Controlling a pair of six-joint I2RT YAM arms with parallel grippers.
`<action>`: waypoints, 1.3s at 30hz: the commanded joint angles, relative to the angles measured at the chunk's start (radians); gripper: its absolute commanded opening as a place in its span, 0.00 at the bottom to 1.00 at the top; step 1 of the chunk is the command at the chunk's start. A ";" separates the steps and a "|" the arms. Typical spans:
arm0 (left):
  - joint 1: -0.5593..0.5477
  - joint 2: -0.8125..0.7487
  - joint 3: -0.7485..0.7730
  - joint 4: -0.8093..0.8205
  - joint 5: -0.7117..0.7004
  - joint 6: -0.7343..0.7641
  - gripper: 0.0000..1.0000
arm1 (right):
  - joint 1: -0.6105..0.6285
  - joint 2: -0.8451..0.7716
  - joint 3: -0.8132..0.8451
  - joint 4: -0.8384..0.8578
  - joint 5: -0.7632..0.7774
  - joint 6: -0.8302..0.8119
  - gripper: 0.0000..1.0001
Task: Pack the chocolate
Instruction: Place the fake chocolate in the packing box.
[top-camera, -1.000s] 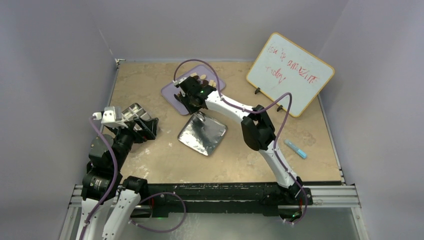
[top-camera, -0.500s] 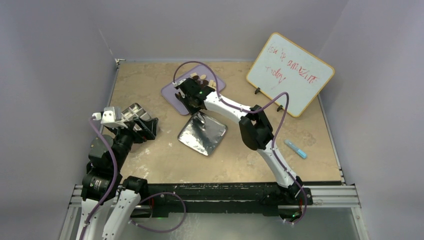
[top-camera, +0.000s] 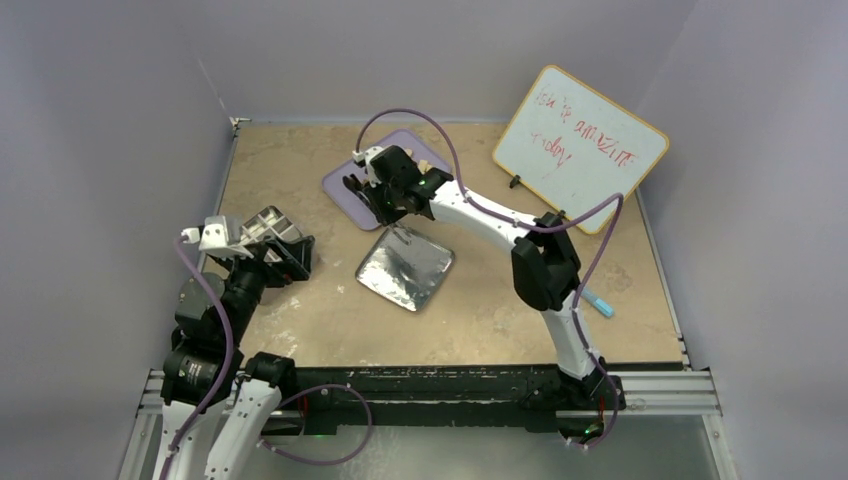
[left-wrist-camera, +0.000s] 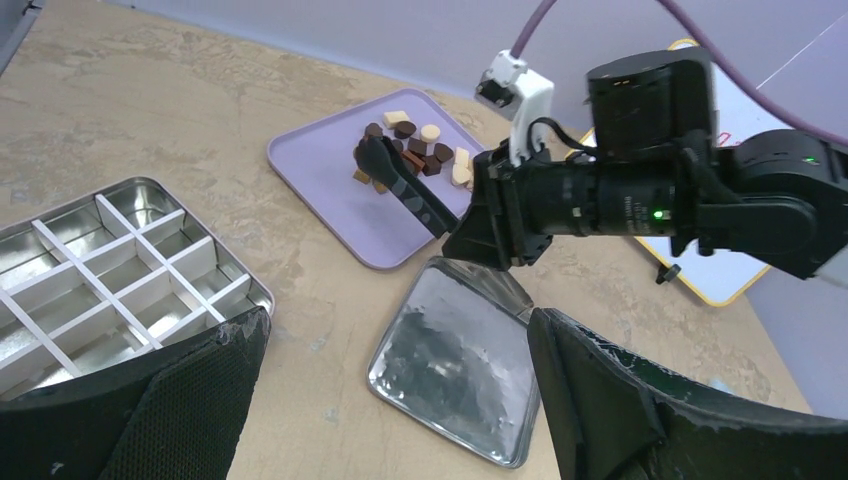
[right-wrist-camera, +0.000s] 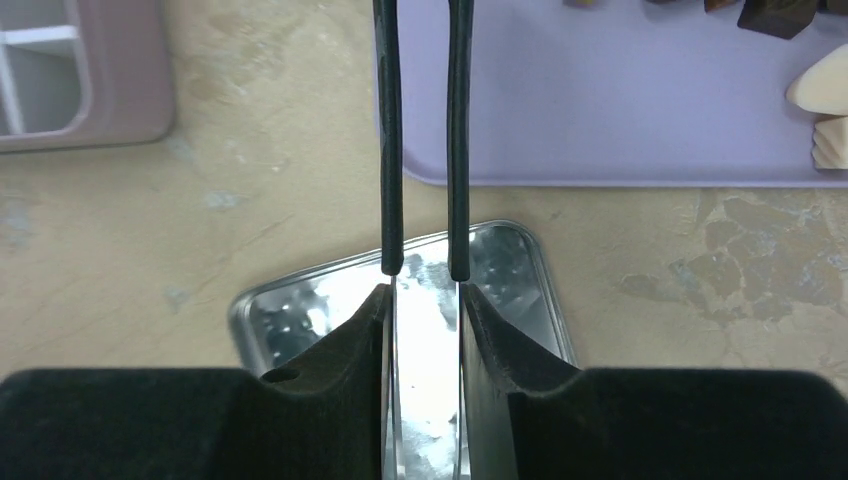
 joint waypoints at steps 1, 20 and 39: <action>0.002 -0.015 0.014 0.019 -0.016 0.016 1.00 | 0.027 -0.102 -0.051 0.079 -0.086 0.044 0.10; 0.002 -0.068 0.017 0.016 -0.055 0.012 1.00 | 0.268 -0.070 -0.031 0.077 -0.094 0.046 0.13; 0.002 -0.073 0.019 0.013 -0.061 0.011 1.00 | 0.299 0.006 0.016 0.056 -0.089 0.059 0.26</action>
